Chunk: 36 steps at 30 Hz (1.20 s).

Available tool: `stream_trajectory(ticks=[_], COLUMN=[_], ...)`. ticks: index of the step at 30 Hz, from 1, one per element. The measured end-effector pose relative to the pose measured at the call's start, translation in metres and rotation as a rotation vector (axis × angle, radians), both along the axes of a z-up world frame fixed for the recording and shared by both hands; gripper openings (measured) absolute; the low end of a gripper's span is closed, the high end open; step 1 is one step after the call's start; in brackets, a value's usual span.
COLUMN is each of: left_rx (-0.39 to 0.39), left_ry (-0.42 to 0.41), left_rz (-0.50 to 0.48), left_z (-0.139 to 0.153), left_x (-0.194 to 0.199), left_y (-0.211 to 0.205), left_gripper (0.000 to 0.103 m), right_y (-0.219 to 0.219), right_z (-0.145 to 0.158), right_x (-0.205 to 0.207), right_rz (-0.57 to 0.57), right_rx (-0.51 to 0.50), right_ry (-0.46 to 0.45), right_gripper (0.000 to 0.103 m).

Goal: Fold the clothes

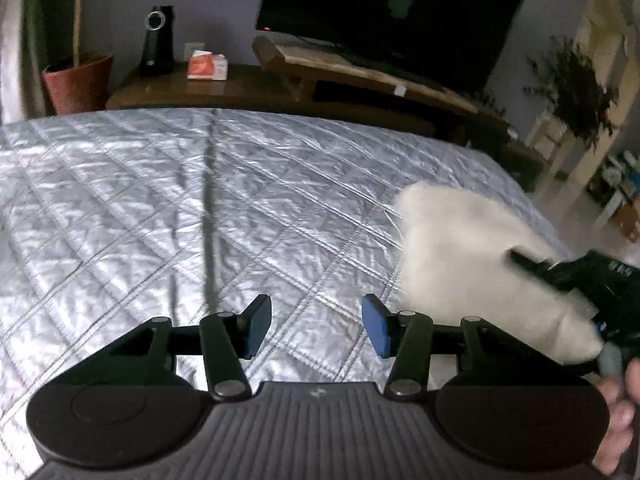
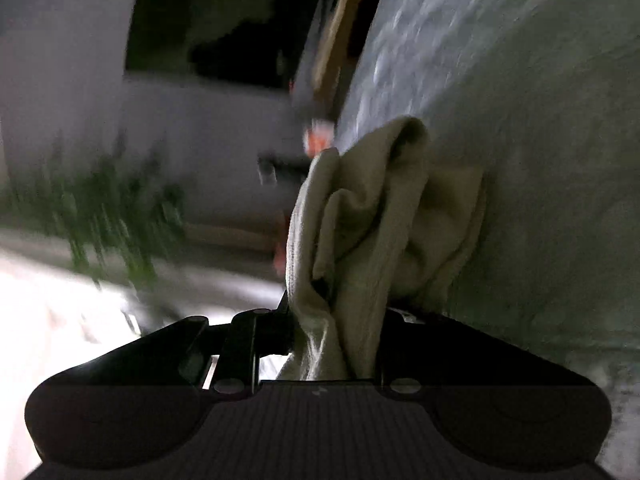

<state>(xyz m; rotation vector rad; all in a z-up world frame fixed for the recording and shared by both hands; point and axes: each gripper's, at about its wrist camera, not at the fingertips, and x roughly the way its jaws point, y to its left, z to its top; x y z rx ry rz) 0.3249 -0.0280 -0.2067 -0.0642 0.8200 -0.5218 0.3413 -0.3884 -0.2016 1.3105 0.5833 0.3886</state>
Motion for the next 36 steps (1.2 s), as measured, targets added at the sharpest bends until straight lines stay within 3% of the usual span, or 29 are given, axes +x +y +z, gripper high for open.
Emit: stream_trajectory(ticks=[4,8,16,17,19,21,23,24,26,28,31,34,36], left_rx=[0.015,0.028,0.031,0.023,0.017,0.015,0.013,0.011,0.009,0.009,0.009,0.009,0.01], left_ry=[-0.04,-0.091,-0.118,-0.113,-0.108,-0.114,-0.114,-0.113,-0.109,-0.108,-0.105,-0.103,-0.101], left_rz=[0.008,0.002,-0.006,-0.01,-0.028,-0.047,-0.059,-0.063,-0.069,-0.078,-0.091,-0.105,-0.114], left_z=[-0.002,-0.003,-0.011,-0.012,-0.011,-0.011,-0.011,-0.011,-0.012,-0.012,-0.013,-0.013,-0.013], left_x=[-0.011,-0.025,-0.031,-0.031,-0.034,-0.037,-0.037,-0.037,-0.036,-0.036,-0.037,-0.038,-0.038], left_y=[0.011,0.02,0.017,0.016,0.016,0.015,0.015,0.014,0.011,0.009,0.006,0.003,0.001], left_gripper=[0.044,0.044,0.044,0.044,0.044,0.044,0.044,0.044,0.044,0.044,0.044,0.049,0.05], right_y=[-0.04,-0.07,-0.131,-0.128,-0.12,-0.115,-0.112,-0.111,-0.108,-0.107,-0.08,-0.047,-0.029], right_z=[0.027,0.013,-0.015,-0.023,-0.017,0.002,0.021,0.03,0.046,0.067,0.093,0.103,0.098], right_x=[-0.026,-0.027,-0.028,-0.029,-0.029,-0.028,-0.038,-0.048,-0.065,-0.081,-0.055,-0.015,0.007], right_rz=[-0.243,-0.41,-0.74,-0.74,-0.717,-0.631,-0.585,-0.577,-0.538,-0.538,-0.395,-0.199,-0.073], right_rx=[0.036,0.018,-0.019,-0.005,-0.087,-0.227,-0.365,-0.433,-0.563,-0.773,-1.106,-1.339,-1.425], right_ry=[-0.088,-0.007,0.157,0.164,0.16,0.209,0.221,0.213,0.238,0.232,0.144,0.055,0.074], right_gripper=[0.025,0.026,0.026,0.026,0.029,0.046,0.078,0.079,0.074,0.067,0.048,0.037,0.032])
